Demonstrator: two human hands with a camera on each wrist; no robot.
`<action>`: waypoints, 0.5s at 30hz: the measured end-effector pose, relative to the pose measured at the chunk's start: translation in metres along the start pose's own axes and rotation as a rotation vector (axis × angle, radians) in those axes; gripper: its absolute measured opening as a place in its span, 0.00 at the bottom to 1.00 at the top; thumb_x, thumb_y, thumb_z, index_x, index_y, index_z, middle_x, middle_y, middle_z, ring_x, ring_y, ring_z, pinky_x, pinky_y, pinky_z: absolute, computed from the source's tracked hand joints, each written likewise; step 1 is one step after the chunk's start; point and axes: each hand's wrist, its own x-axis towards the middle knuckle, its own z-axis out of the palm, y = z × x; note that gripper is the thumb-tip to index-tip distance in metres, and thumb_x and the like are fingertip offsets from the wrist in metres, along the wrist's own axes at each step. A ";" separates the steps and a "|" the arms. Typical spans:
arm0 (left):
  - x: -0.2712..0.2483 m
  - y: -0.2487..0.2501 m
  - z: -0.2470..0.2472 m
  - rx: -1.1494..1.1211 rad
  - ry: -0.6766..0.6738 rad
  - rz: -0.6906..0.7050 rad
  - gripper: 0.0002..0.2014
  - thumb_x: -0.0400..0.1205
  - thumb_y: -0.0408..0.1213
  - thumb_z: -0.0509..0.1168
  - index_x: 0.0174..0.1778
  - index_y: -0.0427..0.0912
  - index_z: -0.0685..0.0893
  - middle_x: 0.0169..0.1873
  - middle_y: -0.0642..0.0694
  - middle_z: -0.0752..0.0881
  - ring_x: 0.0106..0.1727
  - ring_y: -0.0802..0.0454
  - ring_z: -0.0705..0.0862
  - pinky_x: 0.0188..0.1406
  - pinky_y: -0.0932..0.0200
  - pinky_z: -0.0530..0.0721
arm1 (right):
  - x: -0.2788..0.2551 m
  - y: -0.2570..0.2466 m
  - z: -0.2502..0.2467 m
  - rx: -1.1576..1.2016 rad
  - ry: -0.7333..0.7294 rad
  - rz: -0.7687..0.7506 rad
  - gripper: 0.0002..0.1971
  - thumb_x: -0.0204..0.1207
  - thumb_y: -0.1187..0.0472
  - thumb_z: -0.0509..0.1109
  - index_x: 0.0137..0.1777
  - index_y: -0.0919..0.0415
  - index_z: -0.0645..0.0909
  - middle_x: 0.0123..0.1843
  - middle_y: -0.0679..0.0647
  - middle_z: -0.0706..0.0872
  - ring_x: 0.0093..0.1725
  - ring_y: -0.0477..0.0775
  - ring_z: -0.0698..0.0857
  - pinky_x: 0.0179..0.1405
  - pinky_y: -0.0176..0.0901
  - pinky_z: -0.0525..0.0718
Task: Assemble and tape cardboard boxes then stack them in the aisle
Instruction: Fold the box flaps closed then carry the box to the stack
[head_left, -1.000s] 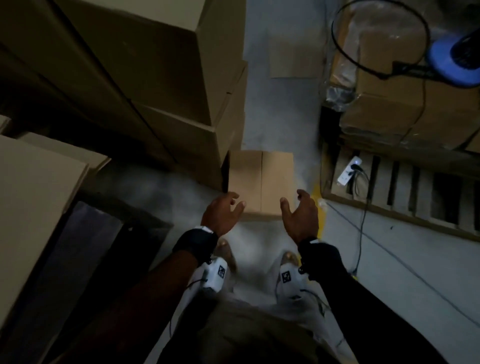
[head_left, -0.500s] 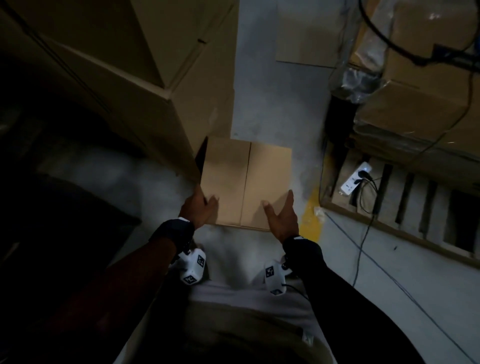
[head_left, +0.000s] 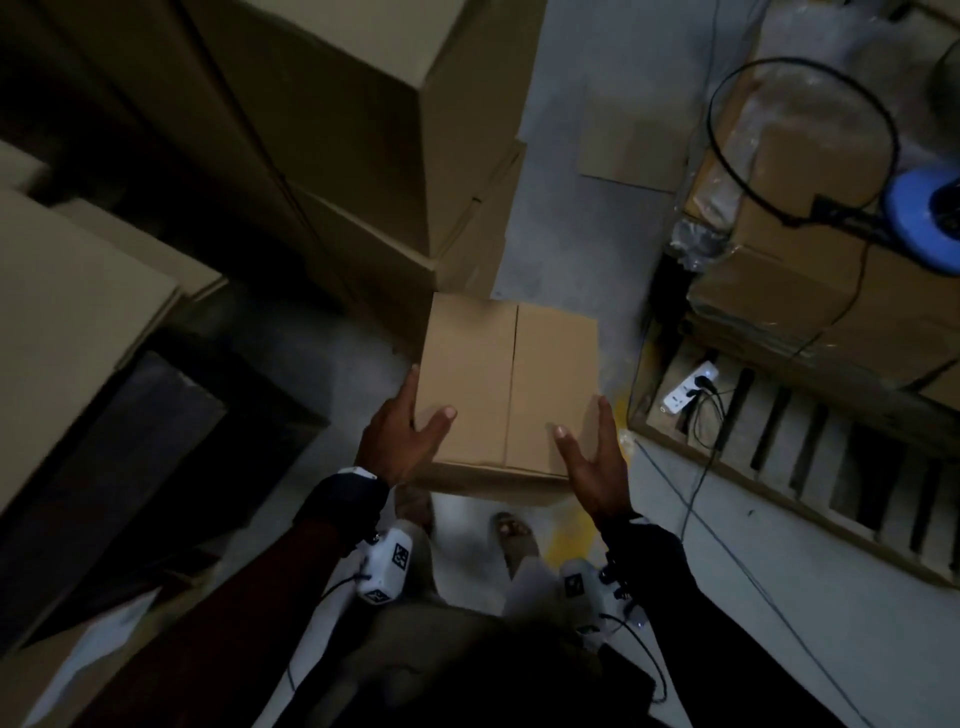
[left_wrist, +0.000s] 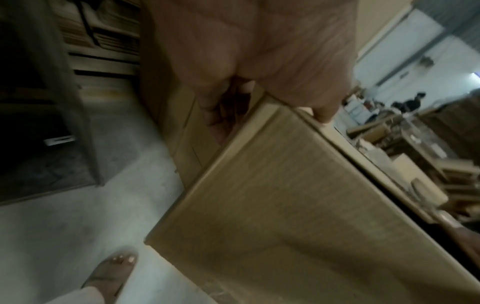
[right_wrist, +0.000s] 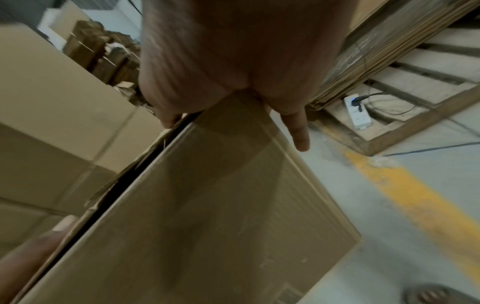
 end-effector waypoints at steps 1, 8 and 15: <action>-0.014 0.003 0.000 -0.021 0.027 0.004 0.42 0.75 0.76 0.61 0.84 0.72 0.54 0.71 0.53 0.81 0.70 0.47 0.81 0.69 0.37 0.82 | -0.006 0.000 -0.002 0.019 -0.011 -0.018 0.43 0.79 0.40 0.71 0.90 0.42 0.53 0.83 0.33 0.61 0.83 0.40 0.60 0.78 0.40 0.64; -0.124 -0.013 0.023 -0.197 0.285 -0.025 0.38 0.79 0.63 0.67 0.81 0.78 0.53 0.74 0.52 0.77 0.74 0.51 0.75 0.74 0.44 0.76 | -0.045 -0.001 -0.013 0.055 -0.207 -0.156 0.42 0.81 0.46 0.74 0.89 0.44 0.56 0.81 0.32 0.62 0.79 0.34 0.62 0.80 0.40 0.64; -0.254 -0.043 0.047 -0.486 0.534 -0.142 0.45 0.81 0.57 0.71 0.85 0.70 0.47 0.78 0.63 0.69 0.78 0.59 0.72 0.79 0.48 0.72 | -0.099 -0.016 0.007 -0.058 -0.537 -0.318 0.43 0.81 0.48 0.75 0.90 0.47 0.55 0.83 0.41 0.67 0.81 0.43 0.69 0.81 0.46 0.70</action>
